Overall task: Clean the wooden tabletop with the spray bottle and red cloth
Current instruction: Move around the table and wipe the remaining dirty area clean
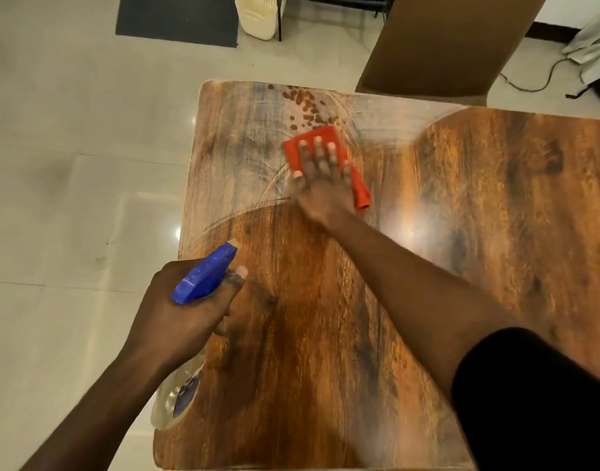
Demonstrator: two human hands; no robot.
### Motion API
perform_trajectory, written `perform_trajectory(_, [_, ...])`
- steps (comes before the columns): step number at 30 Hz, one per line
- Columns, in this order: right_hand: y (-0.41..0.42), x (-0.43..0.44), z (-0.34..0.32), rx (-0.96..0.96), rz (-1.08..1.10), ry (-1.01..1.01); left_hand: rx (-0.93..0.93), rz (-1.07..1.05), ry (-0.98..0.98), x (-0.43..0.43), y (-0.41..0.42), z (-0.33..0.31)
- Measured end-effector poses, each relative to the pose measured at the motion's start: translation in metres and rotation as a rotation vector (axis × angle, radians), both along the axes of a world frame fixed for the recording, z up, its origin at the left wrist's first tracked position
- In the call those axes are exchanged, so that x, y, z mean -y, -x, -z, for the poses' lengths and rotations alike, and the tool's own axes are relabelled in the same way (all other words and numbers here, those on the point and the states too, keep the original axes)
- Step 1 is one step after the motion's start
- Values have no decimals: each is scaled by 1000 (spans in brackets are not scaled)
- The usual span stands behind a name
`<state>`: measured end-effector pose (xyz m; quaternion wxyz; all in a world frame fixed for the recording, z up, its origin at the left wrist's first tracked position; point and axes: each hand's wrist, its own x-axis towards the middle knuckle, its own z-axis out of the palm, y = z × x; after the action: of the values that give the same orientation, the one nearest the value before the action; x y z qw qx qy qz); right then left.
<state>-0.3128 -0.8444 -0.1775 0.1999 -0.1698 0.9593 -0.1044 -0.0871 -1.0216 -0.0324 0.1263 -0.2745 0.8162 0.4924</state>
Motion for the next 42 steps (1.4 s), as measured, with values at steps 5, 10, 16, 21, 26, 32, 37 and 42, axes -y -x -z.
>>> perform_trajectory(5, [-113,99,-14,36,-634,64,50,-66,30,2,1,-8])
perform_trajectory(10, [-153,58,-7,71,-859,97,85,-89,46,4,11,-6])
perform_trajectory(16, [-68,-44,13,-9,-393,64,19,0,19,-14,35,-7])
perform_trajectory(21, [29,-157,9,-59,134,-57,-4,9,-14,-17,37,-2])
perform_trajectory(26, [67,-224,-5,25,449,-69,18,-64,18,-8,30,1])
perform_trajectory(32, [93,-165,-2,-20,646,-39,-1,-226,91,26,6,5])
perform_trajectory(37, [82,-49,6,-4,232,-20,-9,-326,72,47,-13,5])
perform_trajectory(42, [-14,93,6,-5,-331,10,-32,-382,40,50,-19,-12])
